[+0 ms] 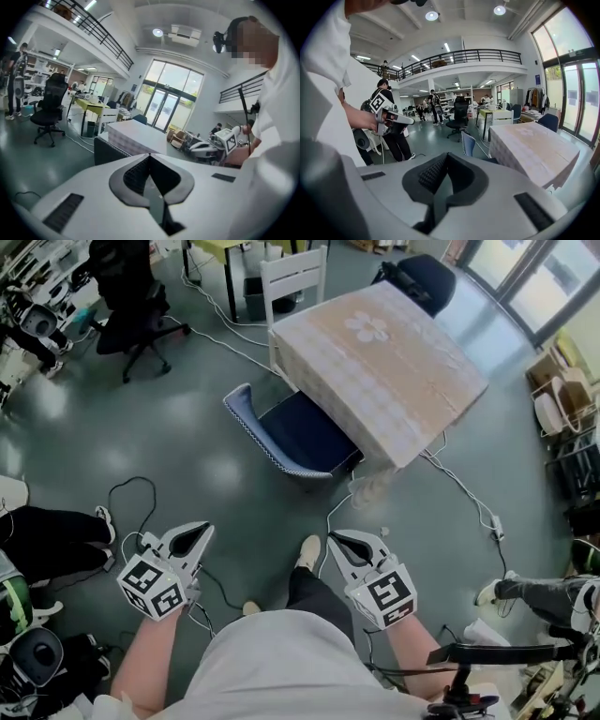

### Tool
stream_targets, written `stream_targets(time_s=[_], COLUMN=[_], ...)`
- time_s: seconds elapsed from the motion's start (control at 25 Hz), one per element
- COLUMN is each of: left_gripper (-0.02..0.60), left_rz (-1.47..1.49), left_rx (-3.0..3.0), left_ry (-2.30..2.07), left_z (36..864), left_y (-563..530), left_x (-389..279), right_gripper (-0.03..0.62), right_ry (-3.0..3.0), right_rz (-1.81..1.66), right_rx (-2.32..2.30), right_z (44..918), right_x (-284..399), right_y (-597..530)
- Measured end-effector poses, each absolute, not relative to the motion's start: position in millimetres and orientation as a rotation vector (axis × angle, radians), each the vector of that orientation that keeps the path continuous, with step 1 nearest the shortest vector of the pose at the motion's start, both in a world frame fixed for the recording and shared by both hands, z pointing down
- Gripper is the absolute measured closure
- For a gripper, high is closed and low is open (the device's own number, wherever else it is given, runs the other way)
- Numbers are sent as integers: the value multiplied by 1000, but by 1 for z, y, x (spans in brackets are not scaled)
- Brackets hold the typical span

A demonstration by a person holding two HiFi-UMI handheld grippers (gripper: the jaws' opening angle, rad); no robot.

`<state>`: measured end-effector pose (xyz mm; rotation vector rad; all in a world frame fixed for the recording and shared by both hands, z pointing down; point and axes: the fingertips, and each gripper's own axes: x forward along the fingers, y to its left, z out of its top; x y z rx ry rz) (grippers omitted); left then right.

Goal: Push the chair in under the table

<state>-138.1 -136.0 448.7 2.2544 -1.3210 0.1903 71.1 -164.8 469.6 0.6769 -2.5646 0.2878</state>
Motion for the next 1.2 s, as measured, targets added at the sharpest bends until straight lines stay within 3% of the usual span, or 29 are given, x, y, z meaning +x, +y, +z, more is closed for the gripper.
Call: stream_targets(time_s=[0.52,1.2], left_gripper=[572,572], left_rz=[131,107], left_rx=[2438,2491], left_ry=[-1105,-1030], left_z=[412,390], left_y=[104,175], left_x=[-157,-132], right_gripper=[580,580], right_ry=[-2581,-2620], right_rz=[196,99], right_rx=[635,592], right_z=[442,404], right_x=[-20,-41], right_y=[59,140])
